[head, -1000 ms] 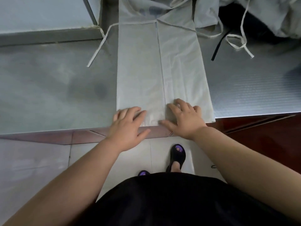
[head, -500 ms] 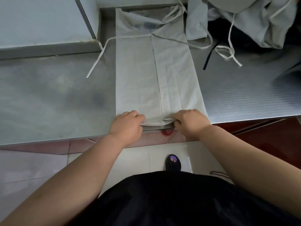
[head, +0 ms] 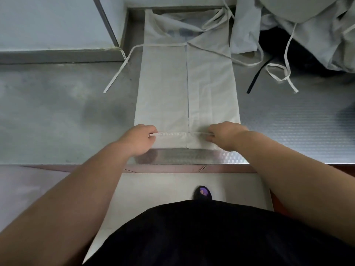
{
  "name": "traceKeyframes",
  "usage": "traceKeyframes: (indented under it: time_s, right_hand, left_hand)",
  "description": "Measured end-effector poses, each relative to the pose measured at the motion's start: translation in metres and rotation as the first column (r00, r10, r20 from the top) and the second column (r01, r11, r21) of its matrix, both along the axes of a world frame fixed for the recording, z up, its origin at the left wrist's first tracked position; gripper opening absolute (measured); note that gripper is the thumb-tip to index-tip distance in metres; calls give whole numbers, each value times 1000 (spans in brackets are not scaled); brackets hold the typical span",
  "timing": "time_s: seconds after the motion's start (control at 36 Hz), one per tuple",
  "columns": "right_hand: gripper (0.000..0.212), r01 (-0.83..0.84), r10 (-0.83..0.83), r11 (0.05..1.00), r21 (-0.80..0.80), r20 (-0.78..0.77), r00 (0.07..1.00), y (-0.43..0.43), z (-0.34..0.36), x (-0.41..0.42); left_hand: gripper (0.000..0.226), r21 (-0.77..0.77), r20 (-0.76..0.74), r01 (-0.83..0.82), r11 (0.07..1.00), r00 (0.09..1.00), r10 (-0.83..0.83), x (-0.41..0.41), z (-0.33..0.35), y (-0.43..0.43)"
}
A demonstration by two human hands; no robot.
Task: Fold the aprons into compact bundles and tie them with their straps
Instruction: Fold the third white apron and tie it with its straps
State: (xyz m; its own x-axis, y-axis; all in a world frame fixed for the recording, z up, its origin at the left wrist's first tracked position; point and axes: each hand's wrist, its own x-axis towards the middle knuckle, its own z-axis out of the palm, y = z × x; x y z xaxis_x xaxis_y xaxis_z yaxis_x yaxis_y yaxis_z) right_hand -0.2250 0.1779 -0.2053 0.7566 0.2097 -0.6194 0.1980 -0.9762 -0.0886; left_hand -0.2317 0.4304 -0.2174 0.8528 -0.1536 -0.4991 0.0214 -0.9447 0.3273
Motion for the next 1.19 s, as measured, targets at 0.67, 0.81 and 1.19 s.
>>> traceKeyframes:
  time_s: [0.67, 0.81, 1.19]
  right_hand:
    - [40, -302, 254, 953, 30, 465, 848, -19, -34, -32]
    - [19, -332, 296, 943, -32, 540, 788, -17, -34, -23]
    - [27, -156, 129, 985, 72, 293, 947, -38, -13, 2]
  left_hand:
    - [30, -120, 263, 27, 992, 965, 6, -33, -22, -26]
    - [54, -8, 201, 104, 995, 974, -101, -31, -10, -29]
    - [32, -86, 204, -98, 991, 972, 114, -1, -9, -11]
